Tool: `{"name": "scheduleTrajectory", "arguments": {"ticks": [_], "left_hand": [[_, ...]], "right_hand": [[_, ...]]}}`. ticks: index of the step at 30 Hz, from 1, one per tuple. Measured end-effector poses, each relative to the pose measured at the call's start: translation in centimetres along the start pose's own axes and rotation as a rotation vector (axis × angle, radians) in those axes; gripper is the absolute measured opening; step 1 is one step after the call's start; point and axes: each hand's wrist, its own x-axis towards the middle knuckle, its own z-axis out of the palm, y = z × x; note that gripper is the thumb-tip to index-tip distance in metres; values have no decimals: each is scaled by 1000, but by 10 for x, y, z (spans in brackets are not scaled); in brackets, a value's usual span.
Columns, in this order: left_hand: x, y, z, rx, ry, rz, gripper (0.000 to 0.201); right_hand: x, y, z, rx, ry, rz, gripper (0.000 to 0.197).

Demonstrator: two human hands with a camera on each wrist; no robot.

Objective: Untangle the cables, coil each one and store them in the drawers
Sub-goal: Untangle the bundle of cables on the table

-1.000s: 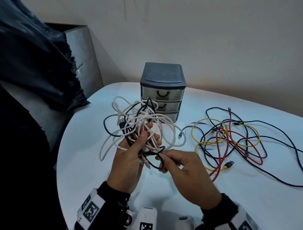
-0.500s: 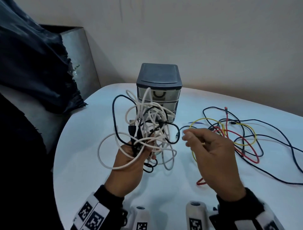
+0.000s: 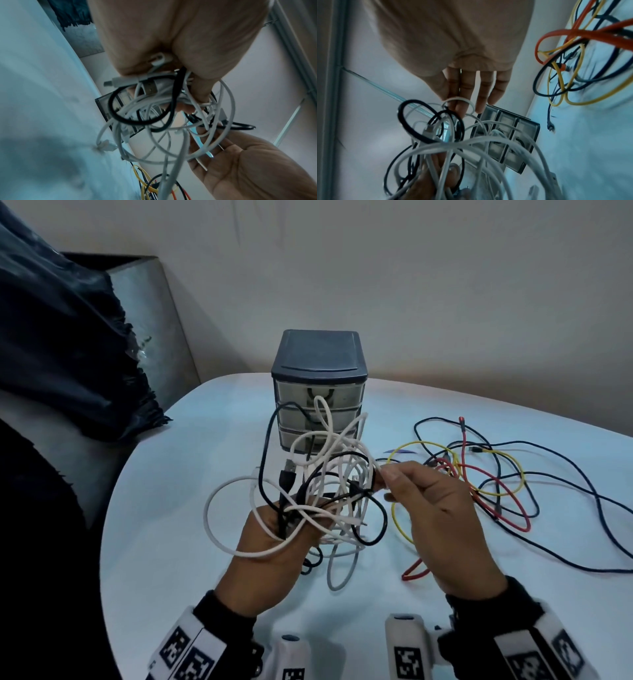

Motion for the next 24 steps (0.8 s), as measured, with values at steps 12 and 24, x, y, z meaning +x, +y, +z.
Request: {"name": "scheduleTrajectory", "arguments": {"ticks": [12,24], "left_hand": [[-1,6,3,-75,99,64,19],[2,-4,-9,270,141,124,18]], "right_hand": [[-5,-13,16,281,83,295,10],[-11,-23,1,-207,441,-257,16]]}}
